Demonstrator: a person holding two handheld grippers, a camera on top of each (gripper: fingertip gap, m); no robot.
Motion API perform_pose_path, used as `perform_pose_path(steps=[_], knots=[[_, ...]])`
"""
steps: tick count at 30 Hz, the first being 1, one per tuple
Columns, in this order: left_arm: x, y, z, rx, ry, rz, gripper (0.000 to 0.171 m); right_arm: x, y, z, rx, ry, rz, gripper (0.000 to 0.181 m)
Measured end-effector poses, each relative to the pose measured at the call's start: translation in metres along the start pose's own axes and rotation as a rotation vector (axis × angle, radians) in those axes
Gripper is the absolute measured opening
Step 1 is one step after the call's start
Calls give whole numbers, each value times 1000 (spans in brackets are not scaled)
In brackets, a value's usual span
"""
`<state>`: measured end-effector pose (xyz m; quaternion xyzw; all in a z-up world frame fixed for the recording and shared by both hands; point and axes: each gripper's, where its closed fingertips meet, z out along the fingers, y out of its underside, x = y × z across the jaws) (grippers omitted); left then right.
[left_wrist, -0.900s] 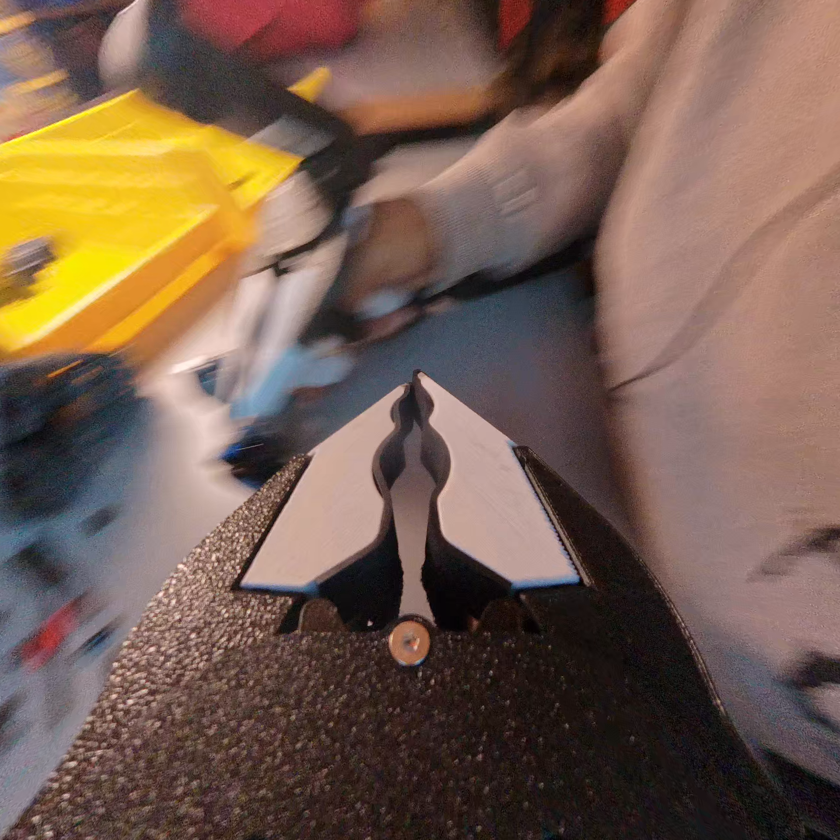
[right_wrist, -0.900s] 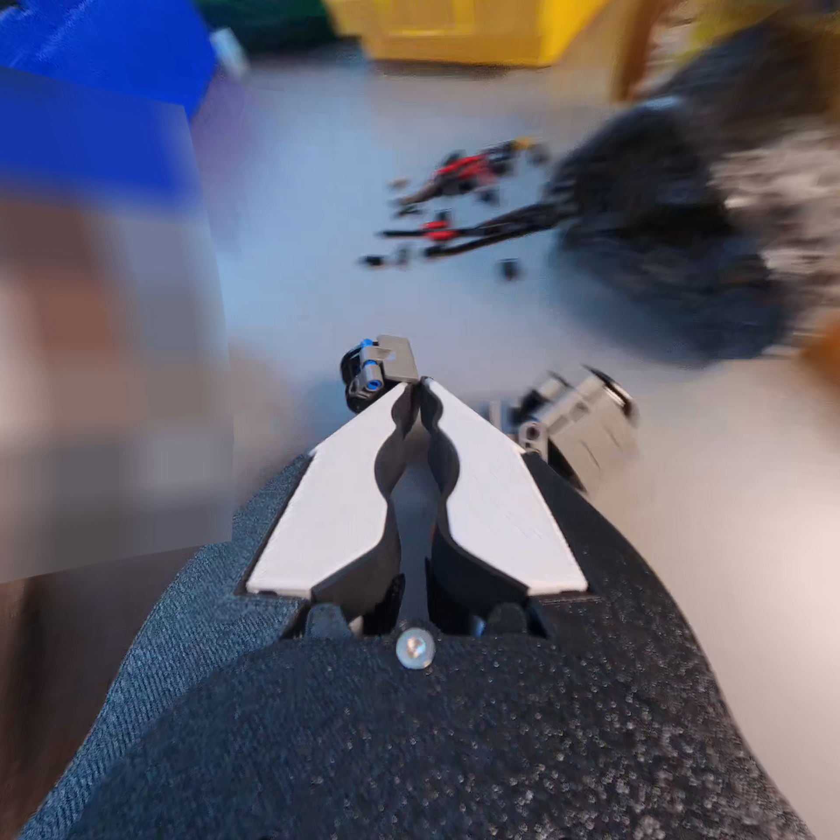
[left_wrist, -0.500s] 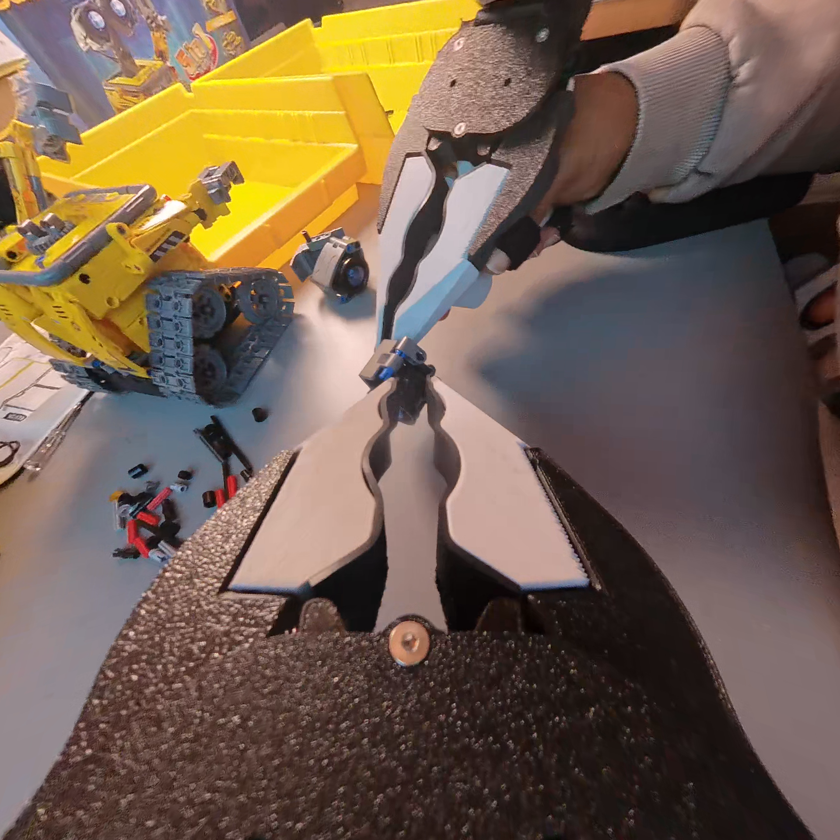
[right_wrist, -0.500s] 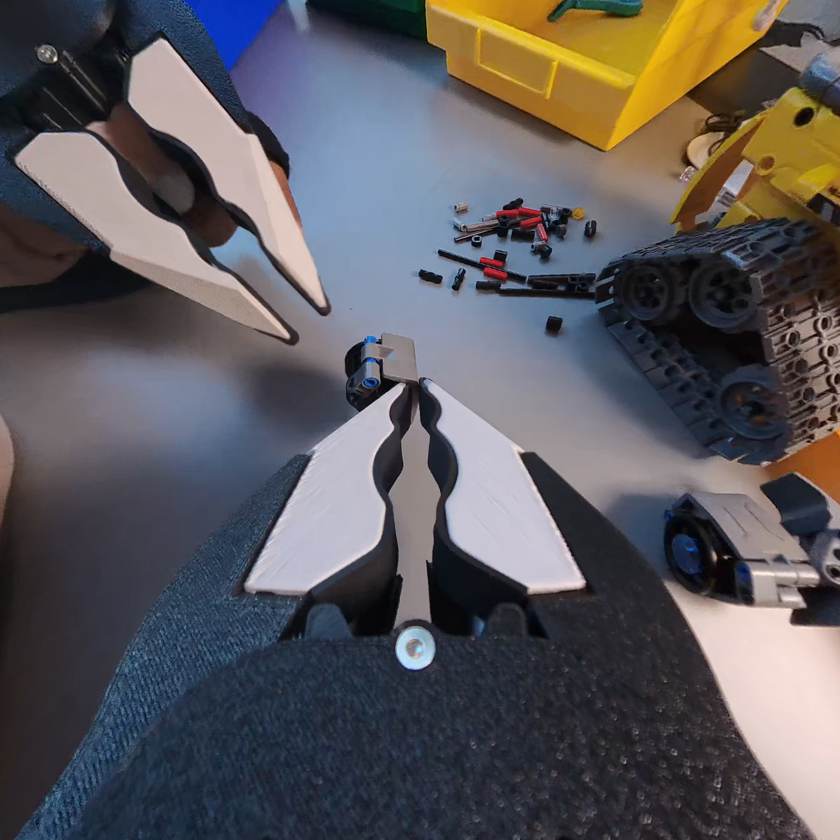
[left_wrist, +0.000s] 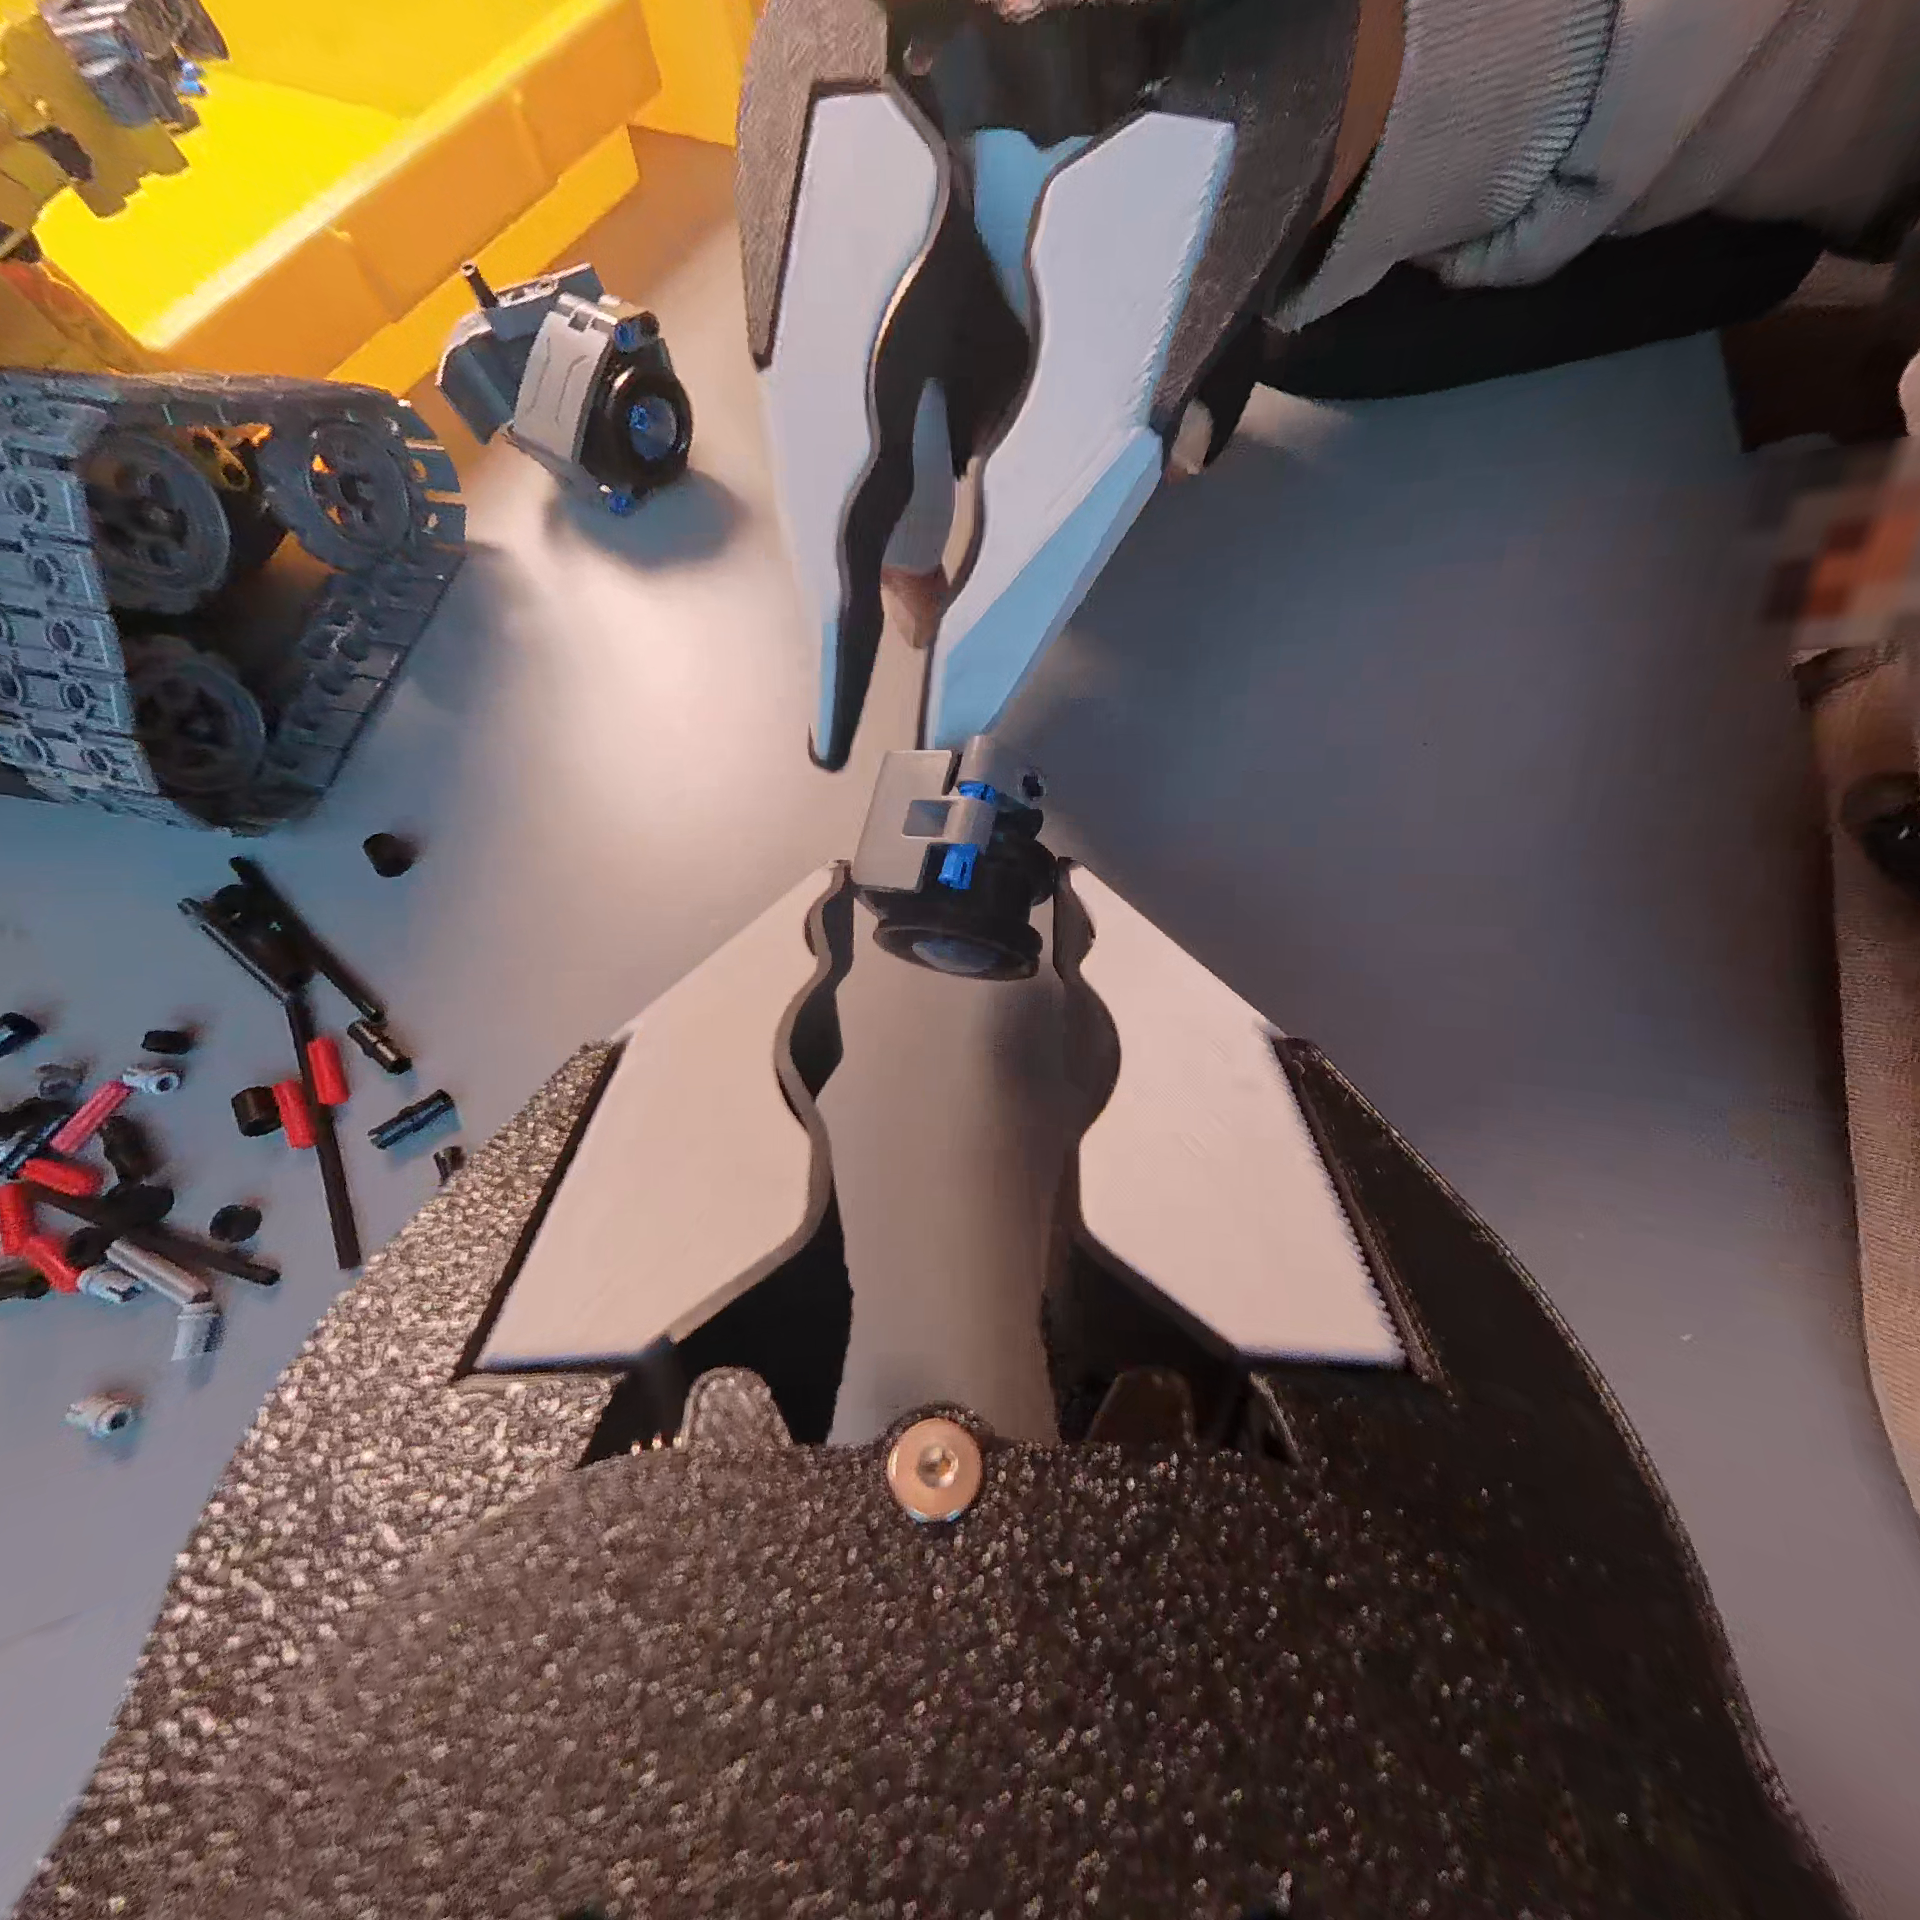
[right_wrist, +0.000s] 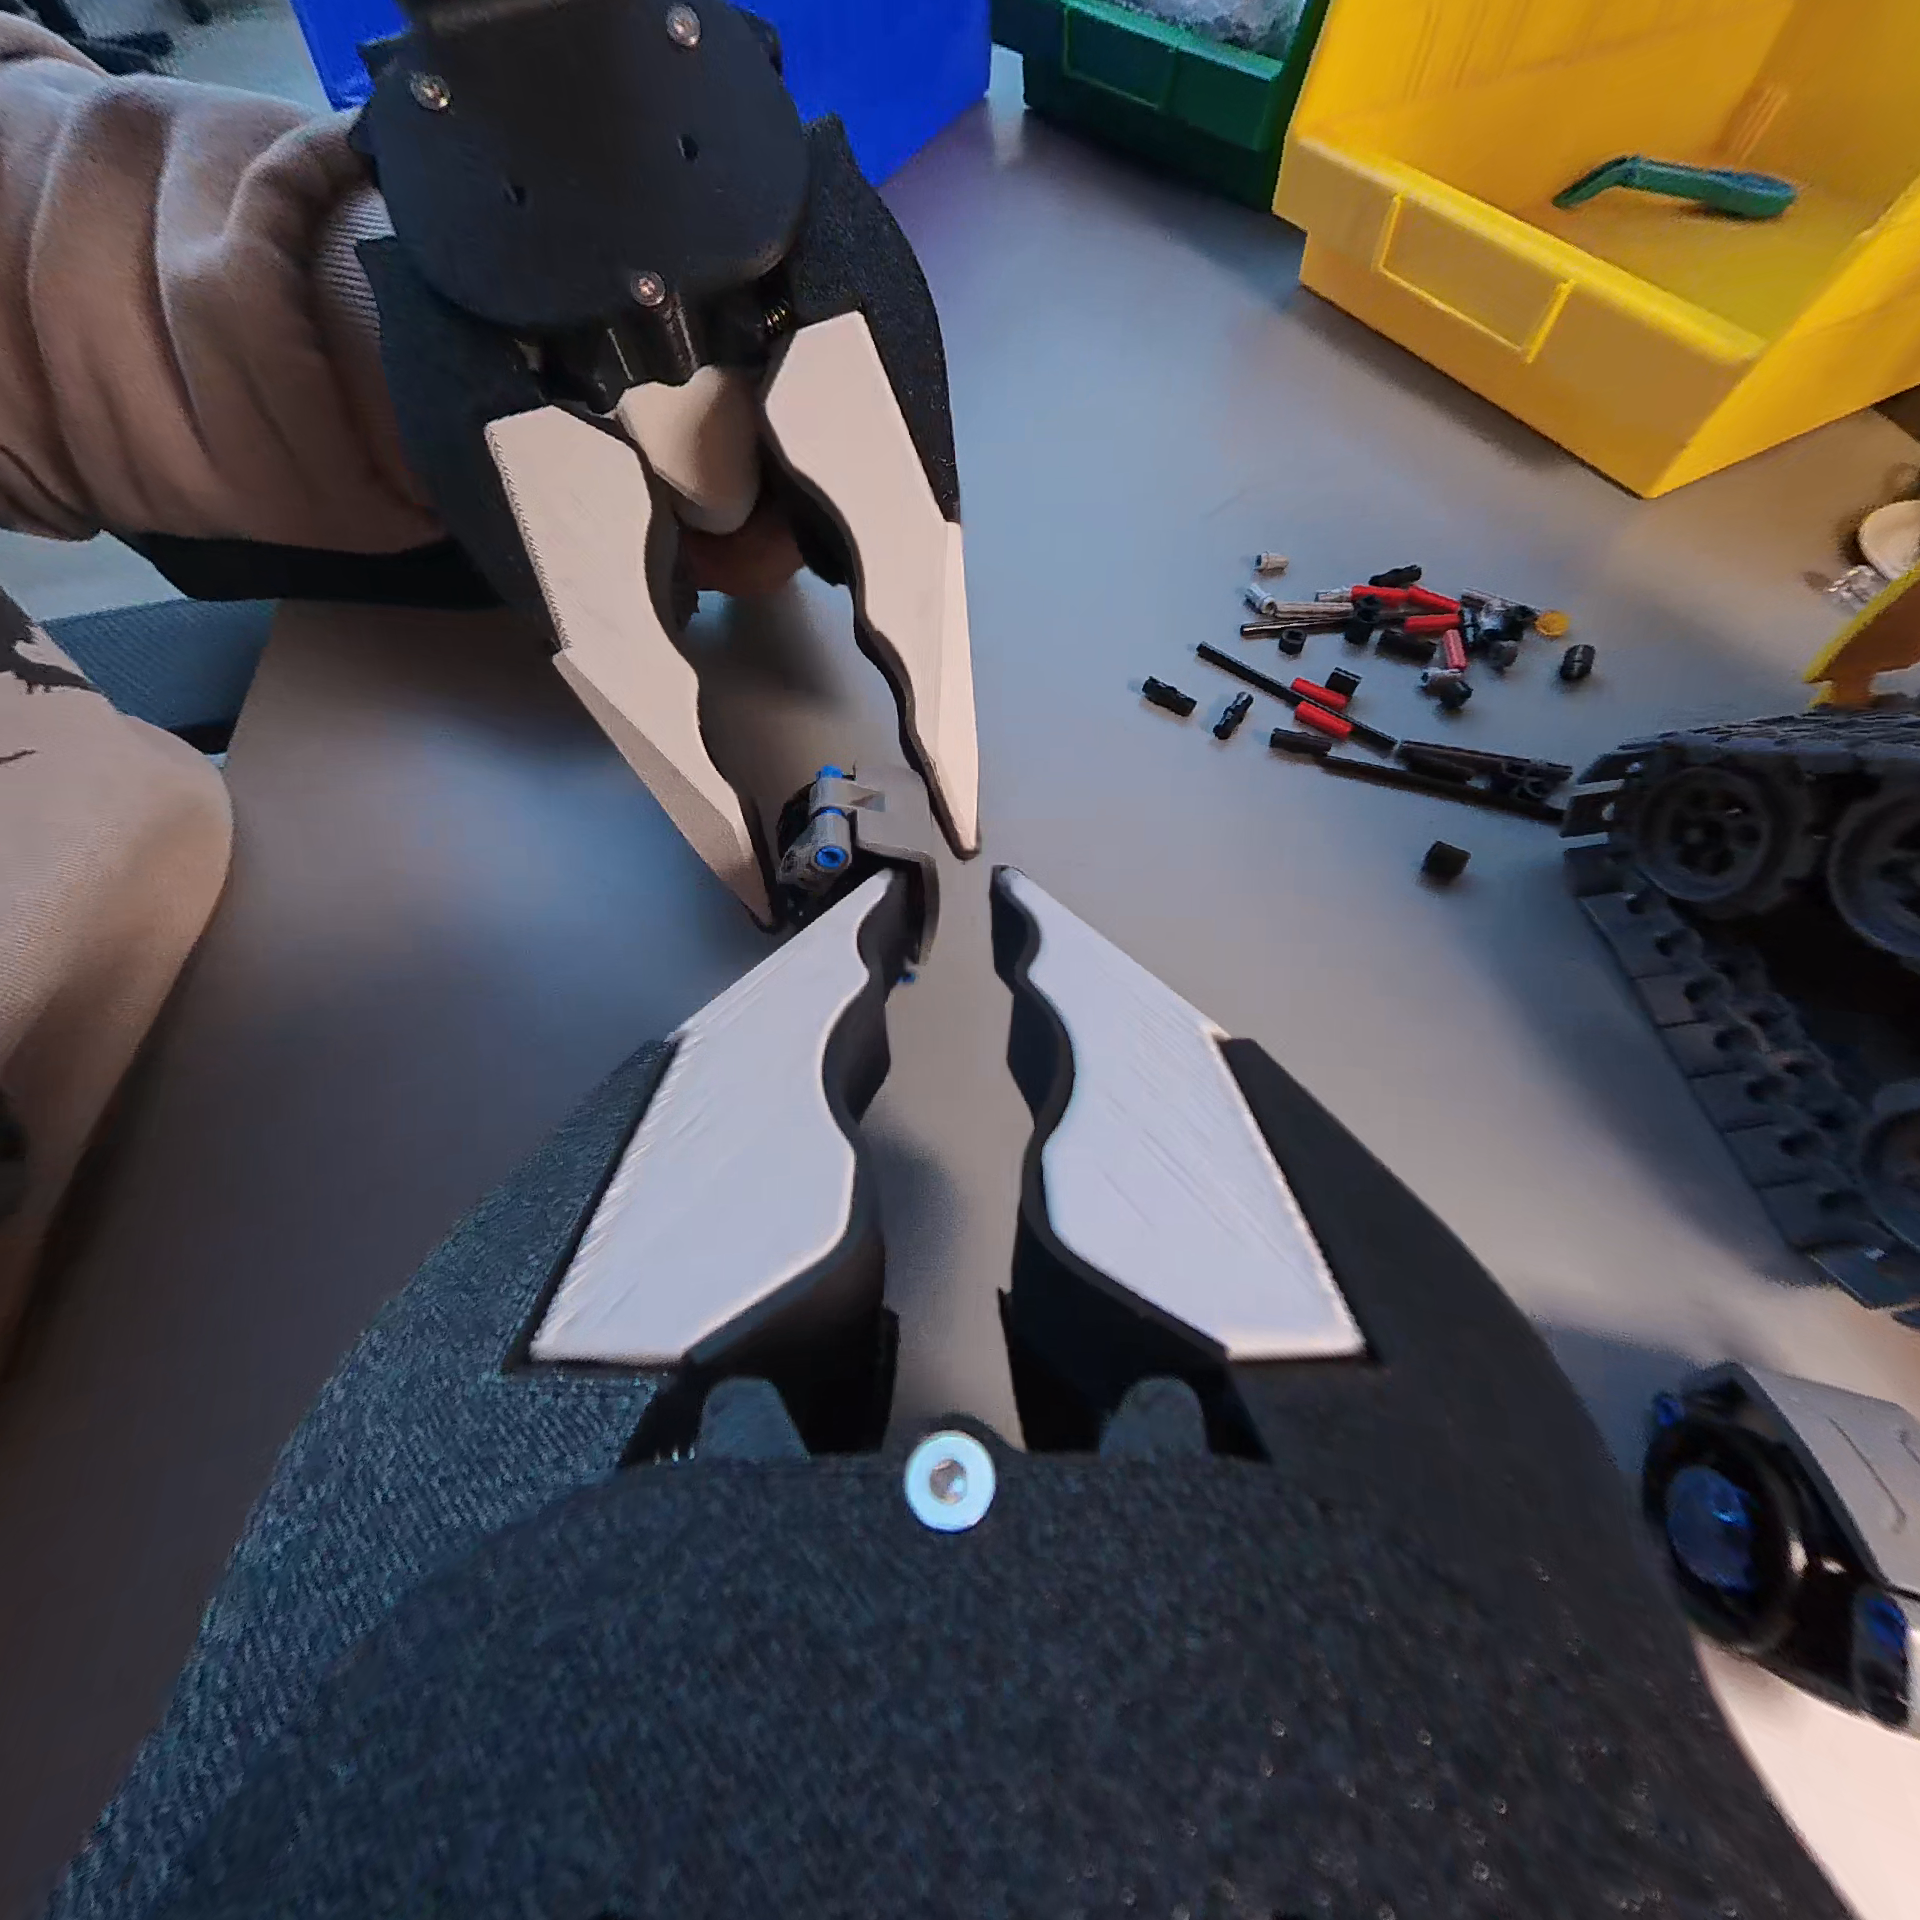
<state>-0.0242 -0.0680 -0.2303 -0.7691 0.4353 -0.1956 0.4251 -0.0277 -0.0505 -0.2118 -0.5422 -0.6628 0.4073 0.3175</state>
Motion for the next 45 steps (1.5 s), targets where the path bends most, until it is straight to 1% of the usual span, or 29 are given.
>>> perform_pose_path(steps=[3,5,7,8,10,11,13,15,18,20,21,24,25,26,27,29,34,38,45], knots=[[-5,7,0,-23,-4,-65,36,0,-6,-14,40,-10,-10,32],[-5,8,1,-26,13,-111,37,-8,-8,-16,40,-20,-60,36],[-4,8,3,-36,32,-153,37,-19,-8,-7,20,11,-178,34],[-3,10,5,-50,42,-161,37,-21,-5,-1,-16,42,-253,31],[-1,11,7,-67,56,-176,37,-18,4,8,-87,102,-384,25],[-1,11,7,-69,57,-179,37,-18,3,8,-81,105,-416,24],[1,10,6,-61,76,-193,36,-19,2,7,-75,77,-406,19],[3,10,5,-58,97,-221,36,-20,2,8,-69,63,-424,17],[5,10,2,-51,123,-201,37,-20,1,8,-56,18,-403,16],[2,7,0,-24,91,-142,49,-22,1,7,-38,-50,-340,15],[1,5,-1,-12,75,-102,52,-23,1,6,-28,-75,-319,15],[14,7,4,-35,124,-30,49,-29,1,10,-5,-148,-289,15],[18,9,7,-51,136,-10,42,-31,0,11,3,-162,-295,15],[19,9,9,-61,138,5,41,-31,0,11,2,-178,-295,15],[19,9,9,-65,144,4,41,-31,0,11,-3,-190,-301,15],[18,9,9,-66,171,-46,41,-29,1,11,1,-208,-305,14],[16,9,8,-60,212,-136,40,-23,4,11,6,-223,-262,14],[12,7,8,-49,206,-164,40,-19,6,9,-2,-215,-247,13],[12,7,7,-43,191,-167,41,-18,7,9,-10,-213,-229,13]])
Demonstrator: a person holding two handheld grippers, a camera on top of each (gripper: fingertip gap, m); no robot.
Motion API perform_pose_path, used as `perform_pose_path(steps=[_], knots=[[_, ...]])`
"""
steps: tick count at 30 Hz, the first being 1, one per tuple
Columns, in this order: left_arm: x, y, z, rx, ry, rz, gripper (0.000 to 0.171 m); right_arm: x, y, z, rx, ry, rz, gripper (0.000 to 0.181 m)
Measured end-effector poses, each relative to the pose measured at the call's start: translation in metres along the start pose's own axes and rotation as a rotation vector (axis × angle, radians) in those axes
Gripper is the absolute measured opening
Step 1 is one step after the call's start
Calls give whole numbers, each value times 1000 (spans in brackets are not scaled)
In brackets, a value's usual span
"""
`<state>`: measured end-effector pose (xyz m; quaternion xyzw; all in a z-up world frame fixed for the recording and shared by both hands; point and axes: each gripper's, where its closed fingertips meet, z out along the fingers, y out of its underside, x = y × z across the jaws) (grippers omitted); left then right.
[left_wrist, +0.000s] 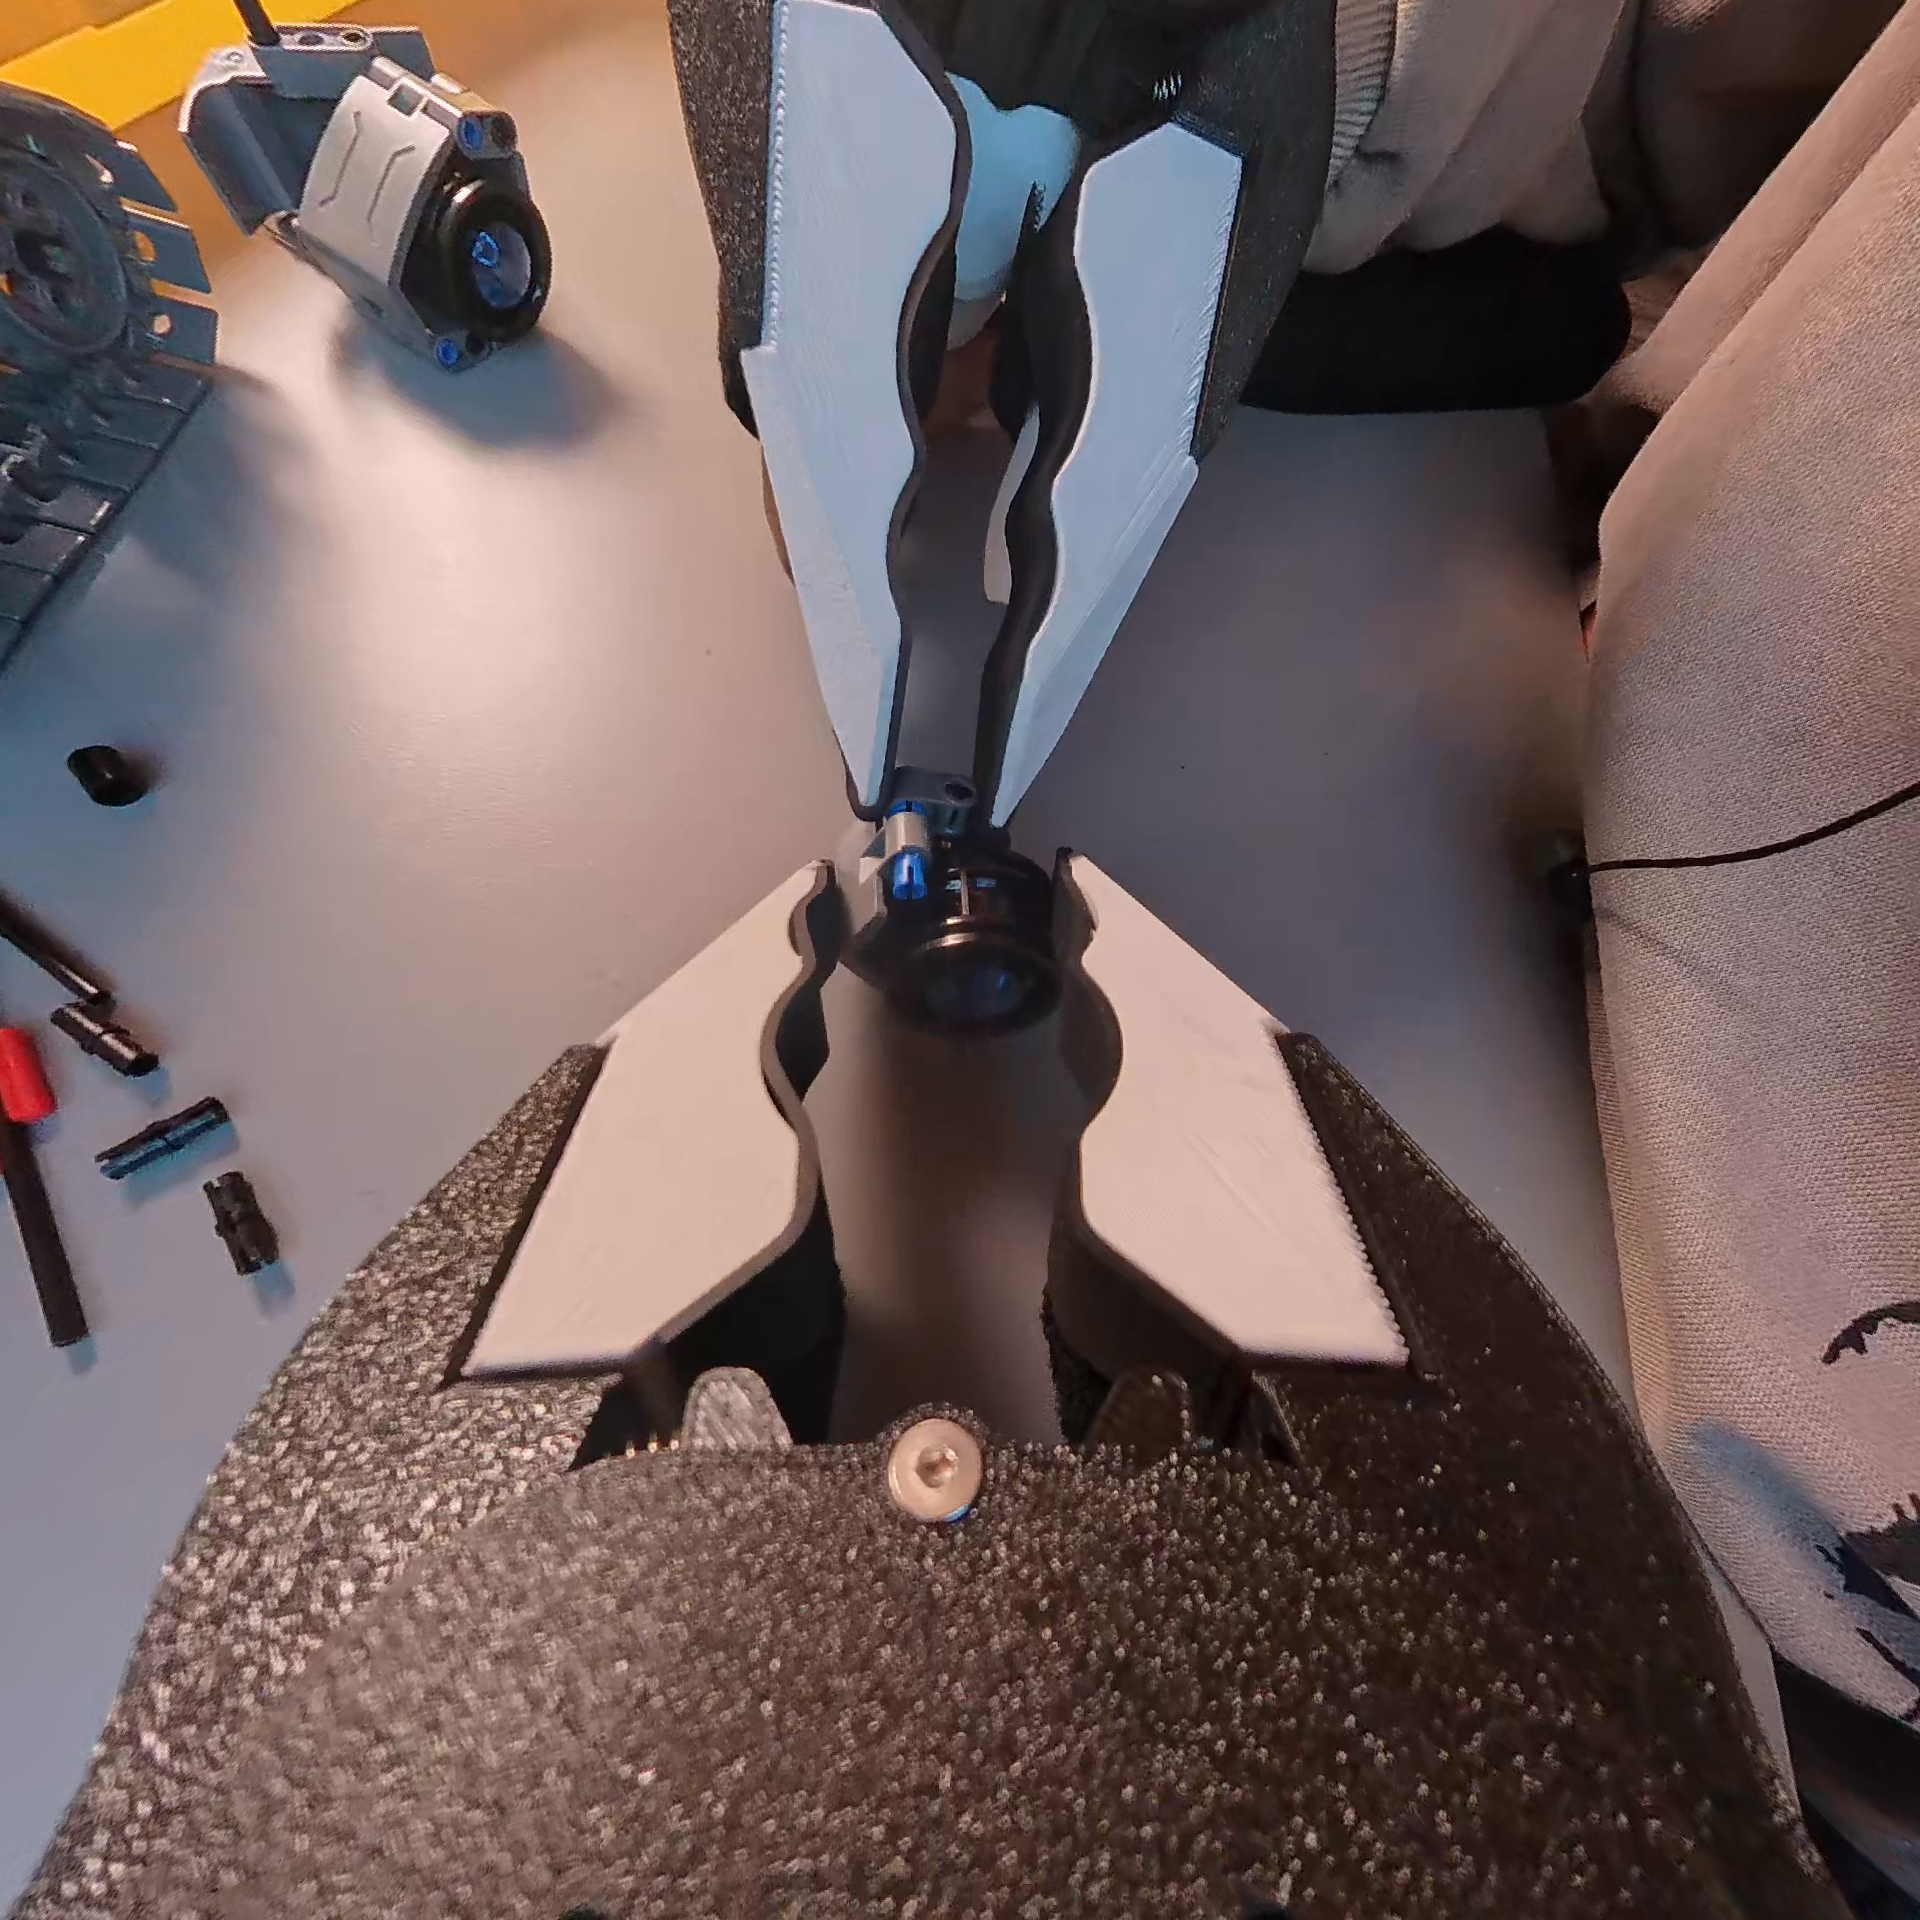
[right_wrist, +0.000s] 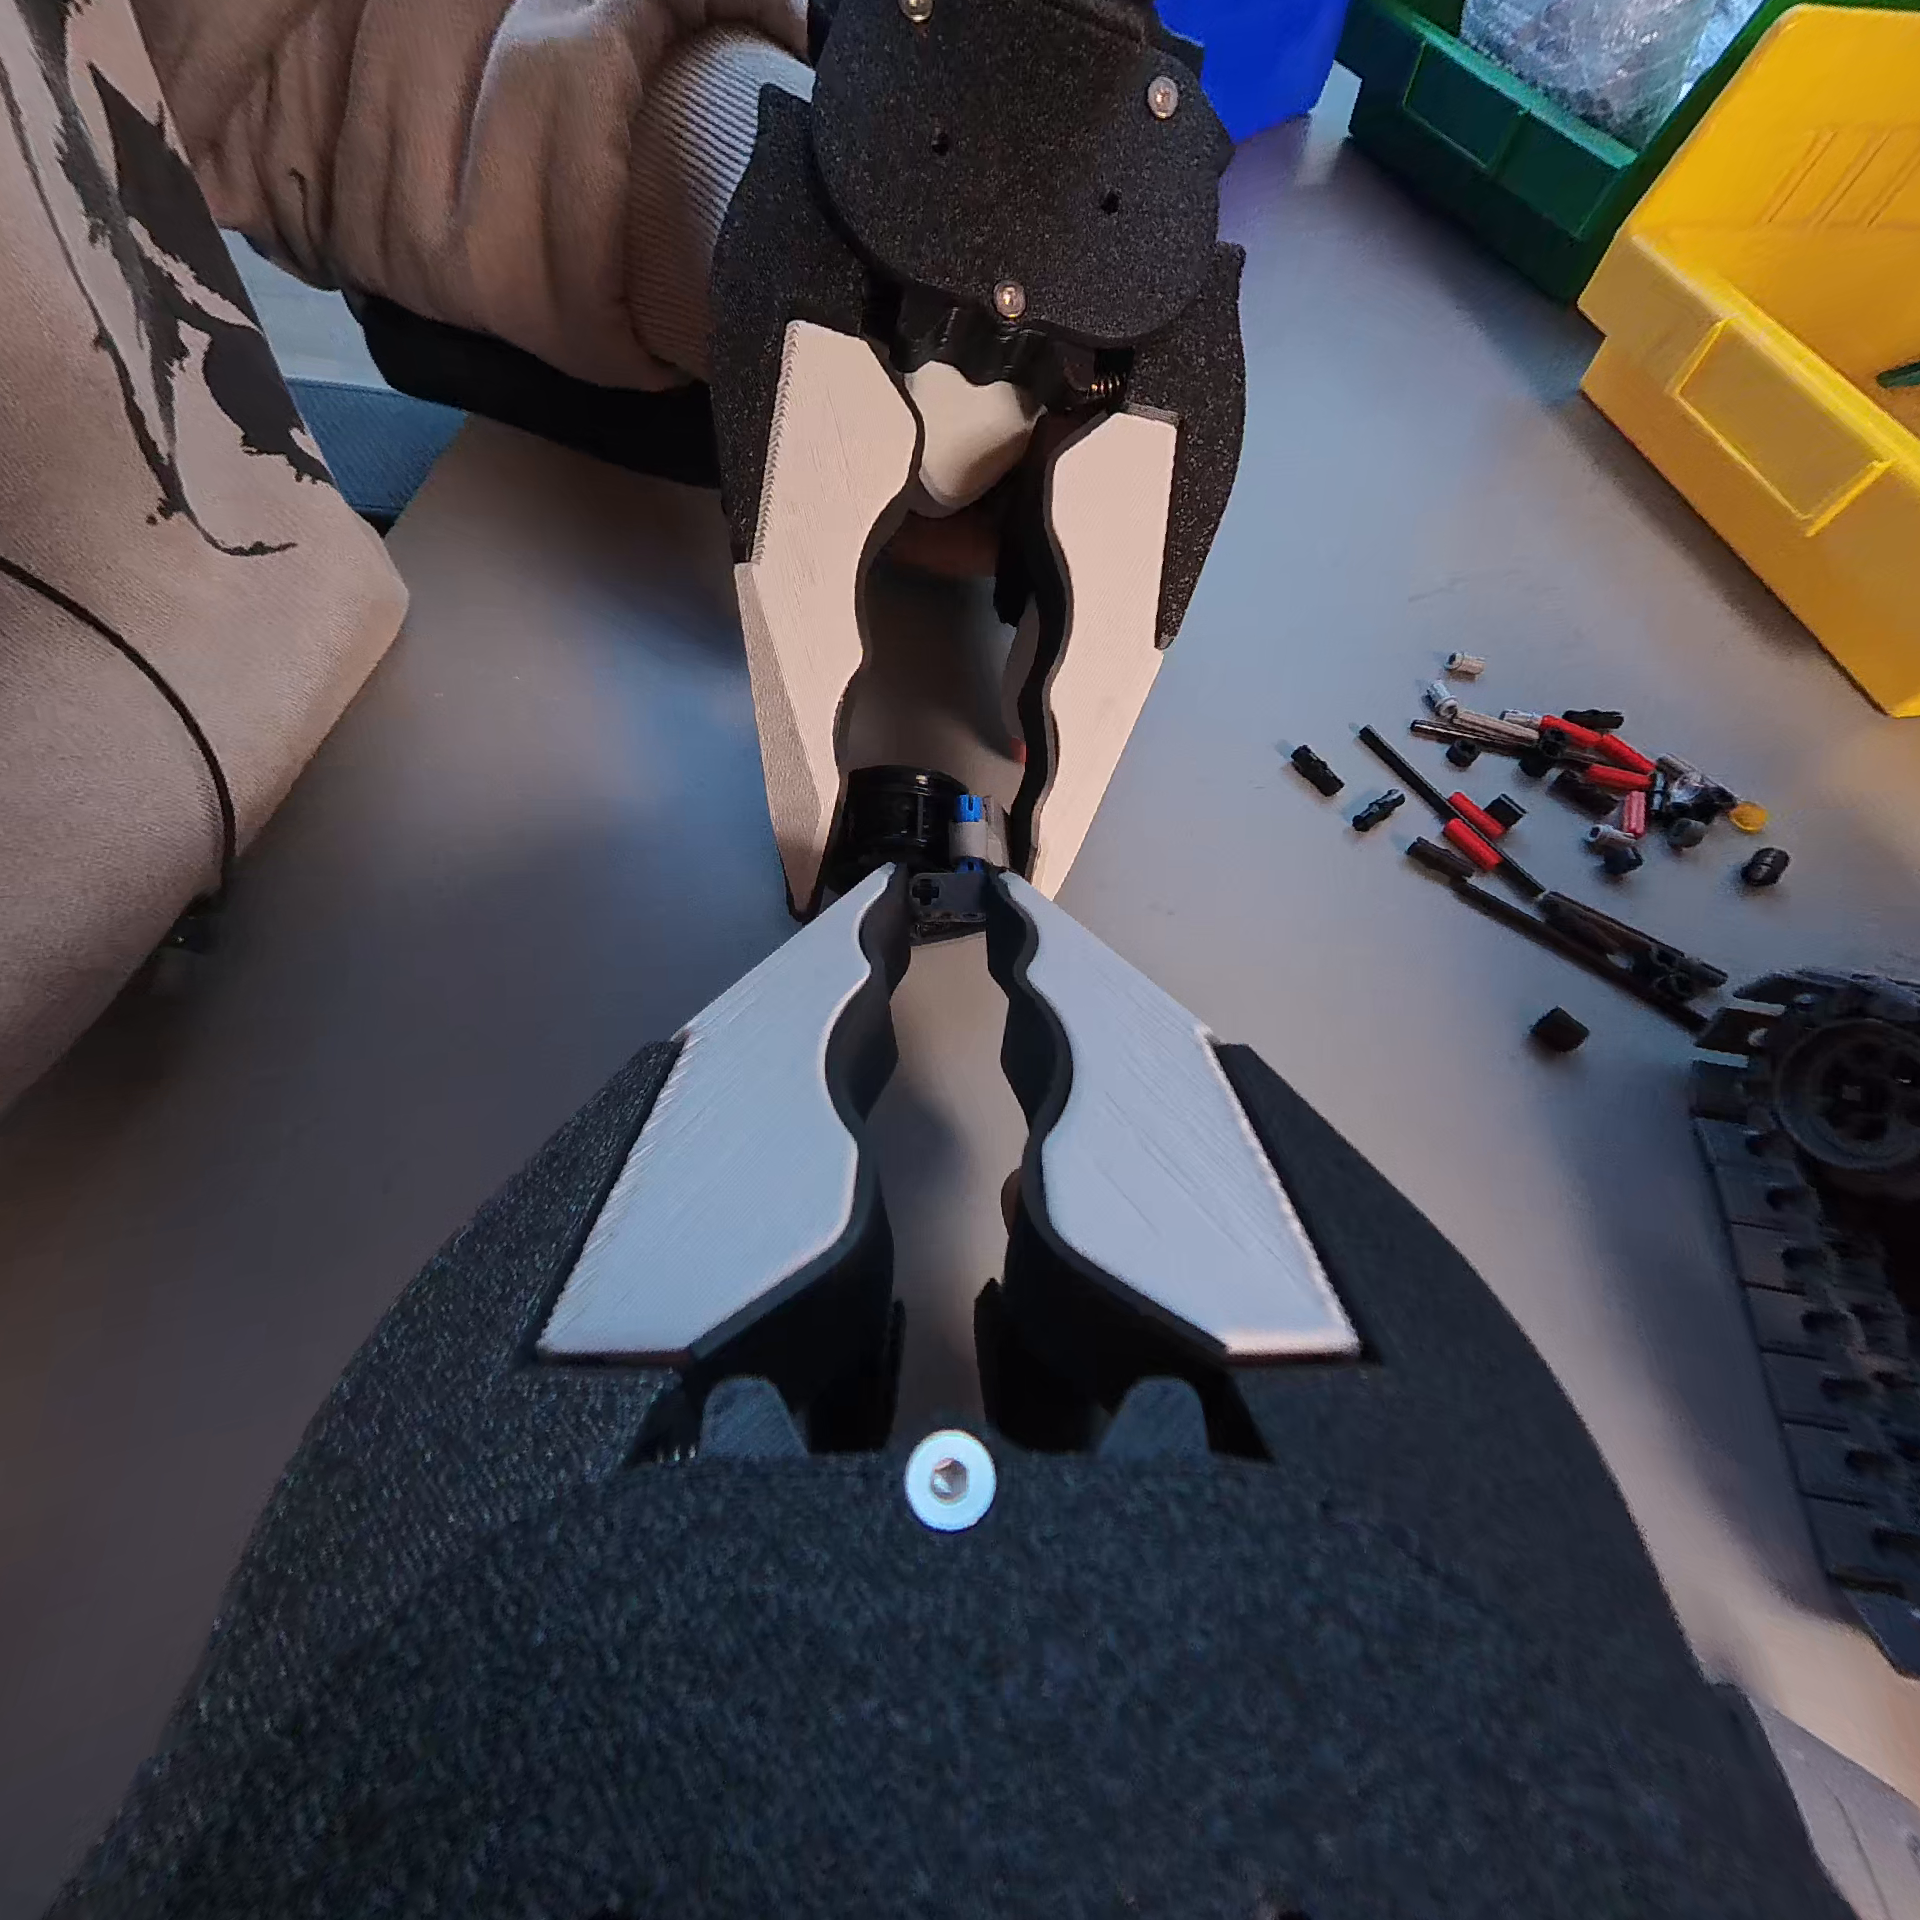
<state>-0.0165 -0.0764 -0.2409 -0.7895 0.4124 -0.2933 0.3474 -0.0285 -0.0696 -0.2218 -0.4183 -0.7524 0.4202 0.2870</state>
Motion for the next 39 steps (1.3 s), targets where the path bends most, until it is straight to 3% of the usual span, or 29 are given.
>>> perform_pose_path(steps=[15,19,22,25,27,39], knots=[[-8,1,-19,38,-184,104,39,7,4,0,-28,44,72,14],[-2,-17,-30,160,-78,14,39,1,2,0,-43,20,22,14],[-2,-12,-22,113,-17,-45,40,-7,-4,4,-60,9,-70,14],[4,-10,-19,89,62,-75,23,-12,-5,4,-72,14,-128,14],[7,-10,-20,92,80,-68,12,-14,-5,3,-71,7,-141,14],[8,4,-31,56,92,51,16,-25,-13,-6,38,-92,-95,14]])
